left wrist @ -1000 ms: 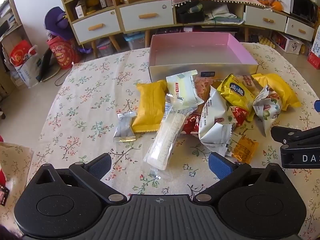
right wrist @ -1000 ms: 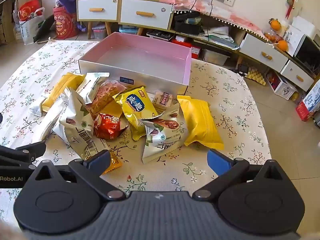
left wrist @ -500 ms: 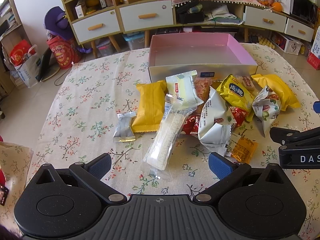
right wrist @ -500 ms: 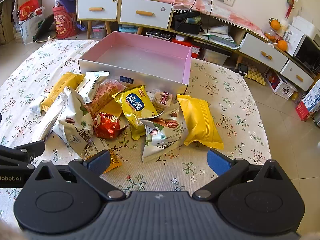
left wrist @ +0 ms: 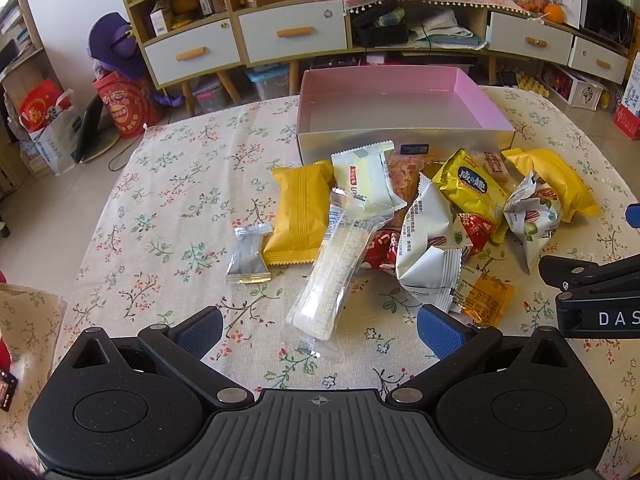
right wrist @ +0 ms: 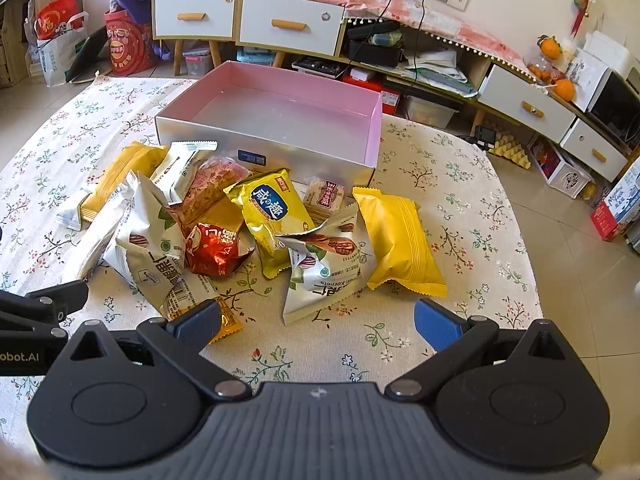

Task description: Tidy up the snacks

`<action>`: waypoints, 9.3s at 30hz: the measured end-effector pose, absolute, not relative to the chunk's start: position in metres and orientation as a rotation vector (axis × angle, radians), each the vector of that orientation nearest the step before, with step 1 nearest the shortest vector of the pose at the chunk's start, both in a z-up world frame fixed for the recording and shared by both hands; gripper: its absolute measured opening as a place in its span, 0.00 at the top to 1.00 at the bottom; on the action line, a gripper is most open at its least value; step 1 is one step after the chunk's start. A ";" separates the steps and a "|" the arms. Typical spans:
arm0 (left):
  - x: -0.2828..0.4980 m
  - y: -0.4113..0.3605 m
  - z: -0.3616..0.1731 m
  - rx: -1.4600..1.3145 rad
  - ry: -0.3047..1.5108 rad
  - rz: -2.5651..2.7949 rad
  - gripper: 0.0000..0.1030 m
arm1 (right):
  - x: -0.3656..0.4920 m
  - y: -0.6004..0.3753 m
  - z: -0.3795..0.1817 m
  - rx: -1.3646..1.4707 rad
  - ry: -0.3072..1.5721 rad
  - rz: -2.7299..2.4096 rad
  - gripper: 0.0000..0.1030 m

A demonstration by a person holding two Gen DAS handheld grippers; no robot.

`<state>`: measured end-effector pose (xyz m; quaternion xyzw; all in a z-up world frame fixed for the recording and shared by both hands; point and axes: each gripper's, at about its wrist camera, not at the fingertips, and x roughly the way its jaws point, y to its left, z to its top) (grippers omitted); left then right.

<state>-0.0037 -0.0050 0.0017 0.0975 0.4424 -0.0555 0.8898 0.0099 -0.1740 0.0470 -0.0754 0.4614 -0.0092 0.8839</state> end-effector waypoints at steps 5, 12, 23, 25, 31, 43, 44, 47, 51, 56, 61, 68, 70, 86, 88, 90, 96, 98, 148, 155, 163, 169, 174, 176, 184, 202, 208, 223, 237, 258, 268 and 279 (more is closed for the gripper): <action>-0.004 -0.005 0.002 0.202 0.919 -0.116 0.00 | 0.008 -0.178 0.044 -0.157 0.962 -0.019 0.00; -0.004 -0.005 0.002 0.202 0.919 -0.116 0.00 | 0.007 -0.177 0.043 -0.157 0.963 -0.021 0.00; -0.004 -0.007 0.002 0.198 0.923 -0.120 0.00 | 0.010 -0.177 0.045 -0.148 0.974 -0.023 0.00; -0.003 -0.008 0.003 0.197 0.921 -0.125 0.00 | 0.011 -0.177 0.044 -0.154 0.989 -0.021 0.00; 0.003 -0.013 0.002 0.217 0.927 -0.146 0.00 | 0.014 -0.177 0.043 -0.167 1.022 0.009 0.00; 0.021 -0.013 0.018 0.219 0.919 -0.190 0.00 | 0.029 -0.188 0.055 -0.130 1.044 0.042 0.01; 0.025 -0.012 0.019 0.213 0.923 -0.194 0.00 | 0.031 -0.188 0.058 -0.124 1.041 0.050 0.01; 0.038 -0.003 0.020 0.188 0.932 -0.201 0.00 | 0.040 -0.193 0.063 -0.095 1.039 0.073 0.03; 0.055 0.010 0.014 0.164 0.957 -0.212 0.01 | 0.054 -0.200 0.066 -0.034 1.043 0.099 0.05; 0.067 0.023 0.006 0.115 0.986 -0.323 0.03 | 0.072 -0.203 0.060 0.018 1.045 0.172 0.14; 0.070 0.030 -0.003 0.154 0.982 -0.436 0.10 | 0.092 -0.211 0.049 0.082 1.034 0.282 0.26; 0.083 0.041 -0.020 0.125 1.034 -0.531 0.43 | 0.113 -0.207 0.035 0.080 1.043 0.355 0.34; 0.089 0.042 -0.025 0.104 1.056 -0.550 0.46 | 0.117 -0.203 0.031 0.062 1.055 0.372 0.37; 0.094 0.022 -0.045 0.170 1.089 -0.521 0.67 | 0.126 -0.193 0.001 -0.058 1.146 0.323 0.38; 0.092 0.020 -0.045 0.180 1.081 -0.510 0.68 | 0.125 -0.190 0.000 -0.076 1.143 0.321 0.38; 0.091 0.018 -0.045 0.194 1.070 -0.500 0.69 | 0.124 -0.189 -0.001 -0.079 1.142 0.317 0.38; 0.086 0.017 -0.043 0.210 1.051 -0.467 0.79 | 0.123 -0.190 0.000 -0.077 1.130 0.311 0.52; 0.086 0.017 -0.041 0.203 1.050 -0.463 0.81 | 0.121 -0.189 0.002 -0.083 1.125 0.307 0.55; 0.084 -0.011 0.000 0.141 0.950 -0.449 0.84 | 0.147 -0.198 -0.002 0.209 1.160 0.224 0.40; 0.083 -0.016 0.000 0.162 0.943 -0.437 0.84 | 0.141 -0.198 0.004 0.185 1.141 0.210 0.62; 0.087 -0.011 0.014 0.148 0.906 -0.402 0.84 | 0.136 -0.207 0.022 0.299 1.116 0.261 0.67; 0.104 -0.013 0.024 0.131 0.880 -0.360 0.84 | 0.139 -0.212 0.039 0.343 1.062 0.251 0.67; 0.131 -0.024 0.029 0.138 0.865 -0.358 0.84 | 0.151 -0.222 0.046 0.360 1.019 0.212 0.67; 0.145 -0.031 0.030 0.146 0.864 -0.360 0.84 | 0.159 -0.225 0.046 0.354 1.009 0.197 0.67; 0.200 -0.052 0.022 0.155 0.841 -0.353 0.84 | 0.187 -0.231 0.037 0.313 0.965 0.154 0.67; 0.245 -0.055 -0.026 0.159 0.876 -0.340 0.61 | 0.205 -0.227 0.014 0.267 0.969 0.121 0.53; 0.234 -0.049 -0.019 0.149 0.867 -0.341 0.39 | 0.199 -0.228 0.023 0.254 0.953 0.111 0.37; 0.176 -0.024 0.008 0.120 0.855 -0.338 0.16 | 0.164 -0.230 0.050 0.207 0.953 0.104 0.17; 0.115 -0.006 0.016 0.140 0.870 -0.351 0.07 | 0.116 -0.221 0.065 0.137 0.940 0.131 0.05; 0.041 0.032 -0.001 0.181 0.846 -0.443 0.05 | 0.048 -0.224 0.044 -0.013 0.857 0.223 0.00; 0.019 0.019 -0.014 0.170 0.863 -0.565 0.04 | 0.029 -0.234 0.024 -0.099 0.904 0.297 0.00; 0.020 -0.018 -0.027 0.165 0.873 -0.619 0.08 | 0.036 -0.231 0.010 -0.062 0.983 0.361 0.02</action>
